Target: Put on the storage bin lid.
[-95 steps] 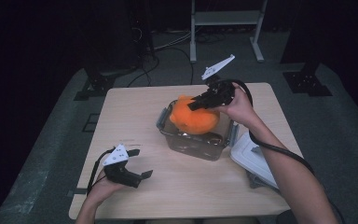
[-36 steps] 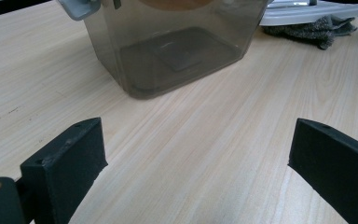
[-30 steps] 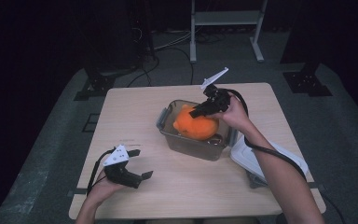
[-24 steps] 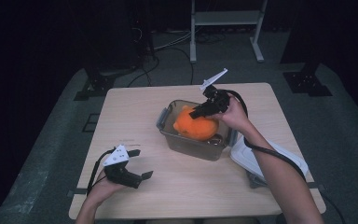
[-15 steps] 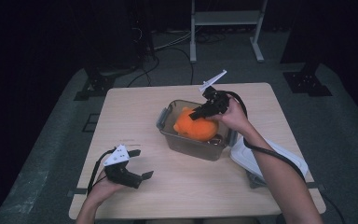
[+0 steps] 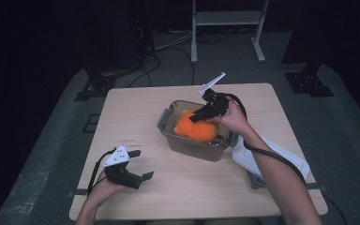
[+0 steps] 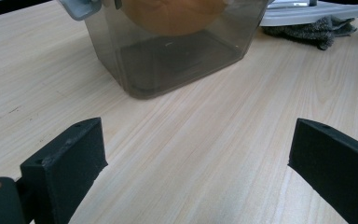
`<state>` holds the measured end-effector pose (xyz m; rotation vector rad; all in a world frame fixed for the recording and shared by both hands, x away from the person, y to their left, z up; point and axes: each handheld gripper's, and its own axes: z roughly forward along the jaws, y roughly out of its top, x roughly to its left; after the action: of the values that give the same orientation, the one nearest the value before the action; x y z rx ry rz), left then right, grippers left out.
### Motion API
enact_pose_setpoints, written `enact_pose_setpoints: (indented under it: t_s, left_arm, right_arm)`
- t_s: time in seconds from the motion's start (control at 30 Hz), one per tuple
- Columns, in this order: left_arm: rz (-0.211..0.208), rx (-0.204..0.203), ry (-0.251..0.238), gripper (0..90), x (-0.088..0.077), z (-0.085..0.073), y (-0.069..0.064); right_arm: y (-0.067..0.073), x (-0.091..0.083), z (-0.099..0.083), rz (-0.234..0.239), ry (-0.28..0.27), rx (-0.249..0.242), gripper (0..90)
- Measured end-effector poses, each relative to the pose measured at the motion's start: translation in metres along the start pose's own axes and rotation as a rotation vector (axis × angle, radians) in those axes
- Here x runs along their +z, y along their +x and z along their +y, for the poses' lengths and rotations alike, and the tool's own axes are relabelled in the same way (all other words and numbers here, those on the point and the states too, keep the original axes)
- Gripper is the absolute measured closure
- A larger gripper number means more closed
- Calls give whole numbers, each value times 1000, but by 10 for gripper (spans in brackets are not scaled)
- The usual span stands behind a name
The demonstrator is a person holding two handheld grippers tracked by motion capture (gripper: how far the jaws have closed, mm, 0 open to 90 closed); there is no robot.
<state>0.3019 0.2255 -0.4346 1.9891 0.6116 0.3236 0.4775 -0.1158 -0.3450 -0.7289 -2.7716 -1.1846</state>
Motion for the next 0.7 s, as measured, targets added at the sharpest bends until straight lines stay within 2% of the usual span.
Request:
enact_pose_setpoints:
  t_s: [0.7]
  left_arm:
    - [-2, 2, -1, 29, 0, 0, 0]
  right_arm:
    - [1, 10, -3, 9, 27, 2, 698]
